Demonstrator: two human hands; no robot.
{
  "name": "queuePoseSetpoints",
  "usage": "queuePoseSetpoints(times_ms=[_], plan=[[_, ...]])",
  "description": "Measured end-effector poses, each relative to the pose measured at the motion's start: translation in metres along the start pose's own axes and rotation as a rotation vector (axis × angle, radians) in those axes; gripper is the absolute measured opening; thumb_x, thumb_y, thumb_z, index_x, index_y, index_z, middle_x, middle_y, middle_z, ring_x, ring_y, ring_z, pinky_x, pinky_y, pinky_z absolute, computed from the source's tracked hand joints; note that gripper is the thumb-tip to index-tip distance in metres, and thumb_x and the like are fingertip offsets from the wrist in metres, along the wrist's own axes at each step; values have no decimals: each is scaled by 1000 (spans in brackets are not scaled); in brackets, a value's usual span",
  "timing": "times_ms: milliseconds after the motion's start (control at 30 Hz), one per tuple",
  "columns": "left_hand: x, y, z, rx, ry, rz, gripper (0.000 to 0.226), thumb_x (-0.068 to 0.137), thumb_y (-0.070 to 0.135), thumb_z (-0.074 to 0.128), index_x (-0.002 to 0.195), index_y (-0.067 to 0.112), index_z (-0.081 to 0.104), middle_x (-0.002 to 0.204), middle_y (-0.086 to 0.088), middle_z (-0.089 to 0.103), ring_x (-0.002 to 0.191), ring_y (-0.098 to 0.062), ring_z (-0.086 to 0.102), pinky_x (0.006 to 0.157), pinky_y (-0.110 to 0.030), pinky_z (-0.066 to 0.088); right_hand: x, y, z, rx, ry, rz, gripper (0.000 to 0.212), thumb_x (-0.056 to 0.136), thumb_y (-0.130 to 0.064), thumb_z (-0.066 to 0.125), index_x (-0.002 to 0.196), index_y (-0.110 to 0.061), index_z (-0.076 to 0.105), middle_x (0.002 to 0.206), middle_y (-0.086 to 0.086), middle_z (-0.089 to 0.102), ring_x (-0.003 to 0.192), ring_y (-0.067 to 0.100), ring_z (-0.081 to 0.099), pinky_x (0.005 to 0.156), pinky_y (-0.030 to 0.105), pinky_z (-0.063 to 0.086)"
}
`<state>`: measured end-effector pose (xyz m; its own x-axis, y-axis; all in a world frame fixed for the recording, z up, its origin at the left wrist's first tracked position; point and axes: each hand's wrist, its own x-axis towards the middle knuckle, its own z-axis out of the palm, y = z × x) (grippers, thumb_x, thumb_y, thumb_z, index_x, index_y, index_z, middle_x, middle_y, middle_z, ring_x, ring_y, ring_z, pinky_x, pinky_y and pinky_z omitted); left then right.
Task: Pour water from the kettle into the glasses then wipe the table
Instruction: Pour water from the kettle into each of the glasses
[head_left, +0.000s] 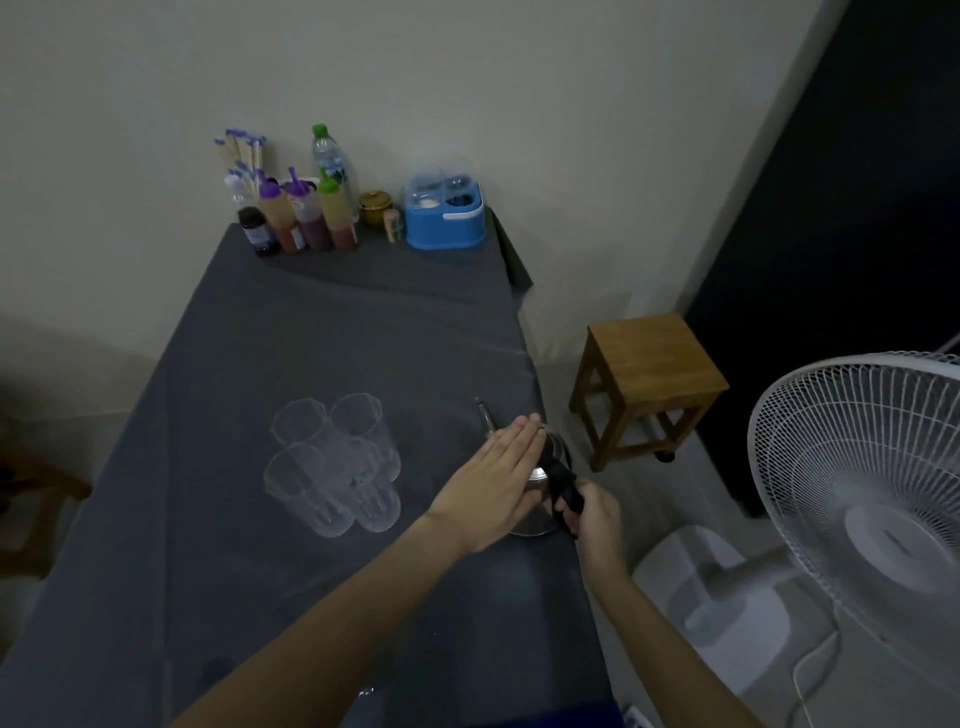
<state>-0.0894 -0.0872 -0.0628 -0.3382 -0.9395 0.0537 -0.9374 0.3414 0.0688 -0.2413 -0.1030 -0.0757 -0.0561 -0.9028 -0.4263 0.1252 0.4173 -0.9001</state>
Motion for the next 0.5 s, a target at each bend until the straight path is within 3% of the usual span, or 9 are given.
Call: queuePoseSetpoints(times_ms=[167,300,500], plan=[[-3,0,-12,-34,-22,-32,71,94,47,9,150,5,1,161,-12,1,148,-22,-3,121,-35,3,-9,-4,8,41,50,-24,29,92,-7,42,66,-10,55,65,7,52,64,19,48,59,31,38],[-12,-1,-20,-70,4,-30,66,100,43,22,151,6,2,161,-11,1,148,-22,-3,121,-34,0,-17,-7,13,-14,79,-21,28,91,-9,44,64,-9,54,65,10,53,65,22,50,60,31,38],[-38,-2,-45,-72,102,-2,64,101,42,24,151,6,4,160,-11,3,148,-21,-3,120,-34,-2,-44,-23,19,-77,36,-120,27,92,-10,43,67,-9,54,66,11,52,63,22,49,58,30,37]])
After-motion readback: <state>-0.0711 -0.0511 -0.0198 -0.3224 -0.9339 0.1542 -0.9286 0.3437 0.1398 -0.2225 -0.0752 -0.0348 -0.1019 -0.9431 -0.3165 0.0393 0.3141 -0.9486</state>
